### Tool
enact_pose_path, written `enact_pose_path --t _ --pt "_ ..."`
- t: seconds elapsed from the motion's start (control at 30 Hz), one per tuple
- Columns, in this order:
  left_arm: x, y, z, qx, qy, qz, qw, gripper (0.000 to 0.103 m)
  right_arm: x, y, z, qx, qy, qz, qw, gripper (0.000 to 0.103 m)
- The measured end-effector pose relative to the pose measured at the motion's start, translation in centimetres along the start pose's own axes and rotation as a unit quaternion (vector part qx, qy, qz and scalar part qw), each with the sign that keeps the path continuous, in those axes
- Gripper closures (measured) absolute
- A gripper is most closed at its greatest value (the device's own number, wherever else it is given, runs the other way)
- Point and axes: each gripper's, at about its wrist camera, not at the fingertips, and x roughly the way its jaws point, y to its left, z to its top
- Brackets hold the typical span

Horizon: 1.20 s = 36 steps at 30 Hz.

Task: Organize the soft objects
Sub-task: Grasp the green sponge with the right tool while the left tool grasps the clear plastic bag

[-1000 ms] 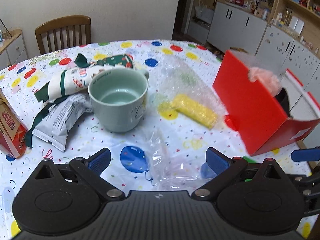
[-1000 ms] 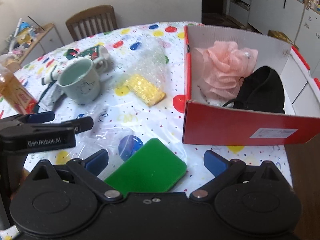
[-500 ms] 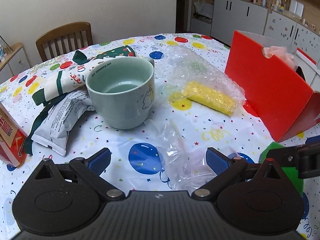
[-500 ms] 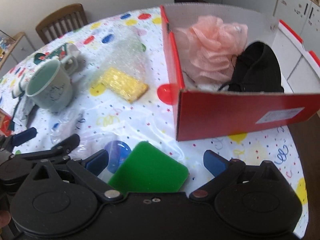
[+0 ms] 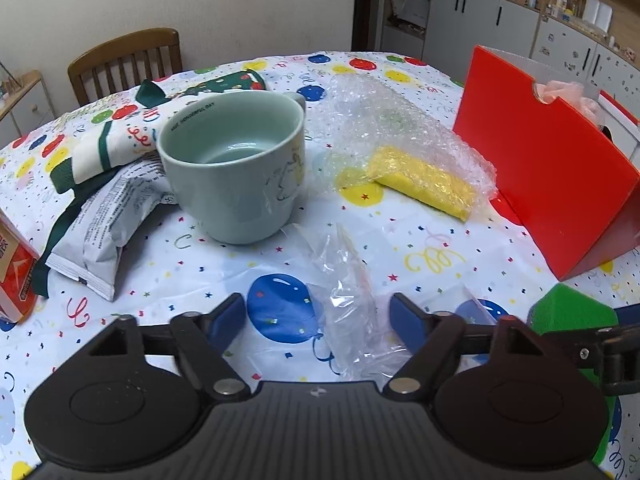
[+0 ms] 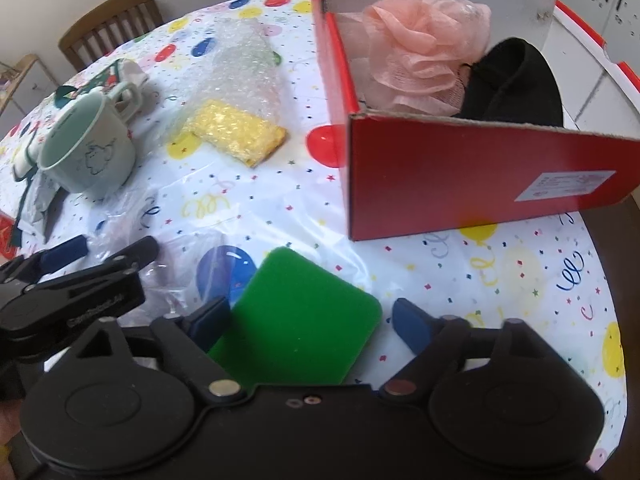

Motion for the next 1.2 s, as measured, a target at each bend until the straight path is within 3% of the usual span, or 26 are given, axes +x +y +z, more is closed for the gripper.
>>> enact_pose_path --t 0.13,0.3,0.4,0.63,0.67,0.7,0.83,1.03,1.1,1.17,1.2 --pt "-0.2 -0.3 0.1 0.002 -0.001 -0.014 0.9999 0.043 -0.3 0.4 -0.1 -0.015 -0.004 -0.002 1.000 0.026" --pt "-0.3 -0.5 0.3 0.002 0.002 -0.019 0.9998 0.069 -0.6 0.3 -0.1 -0.026 -0.009 -0.003 1.000 0.029" --pt "-0.4 -0.6 0.4 -0.002 0.006 -0.023 0.9997 0.075 -0.9 0.3 -0.1 -0.035 -0.014 0.000 0.999 0.031" --pt "-1.4 -0.5 0.5 -0.011 0.003 -0.044 0.9990 0.078 -2.5 0.1 -0.1 -0.061 -0.034 0.019 0.997 0.035" --pt "-1.7 -0.5 0.5 -0.014 0.003 -0.048 0.9988 0.078 -2.9 0.1 -0.1 -0.065 -0.038 0.021 0.997 0.060" --pt "-2.0 -0.6 0.6 -0.015 0.002 -0.048 0.9987 0.078 -3.1 0.0 0.0 -0.071 -0.038 0.023 0.996 0.078" --pt "-3.1 -0.6 0.8 -0.018 0.002 -0.050 0.9986 0.078 -4.1 -0.6 0.3 -0.069 -0.038 0.042 0.996 0.081" --pt "-4.0 0.1 0.3 -0.029 0.000 -0.037 0.9989 0.078 -3.9 -0.8 0.0 -0.075 -0.013 0.060 0.995 0.071" --pt "-4.1 0.6 0.1 -0.034 0.000 -0.028 0.9990 0.078 -3.6 -0.7 -0.2 -0.075 -0.003 0.060 0.995 0.058" --pt "-4.3 1.1 -0.2 -0.043 0.001 -0.026 0.9987 0.078 -3.5 -0.6 -0.4 -0.068 -0.005 0.064 0.996 0.027" --pt "-4.4 1.4 -0.3 -0.046 0.000 -0.025 0.9986 0.078 -3.4 -0.4 -0.4 -0.065 -0.006 0.066 0.996 0.025"
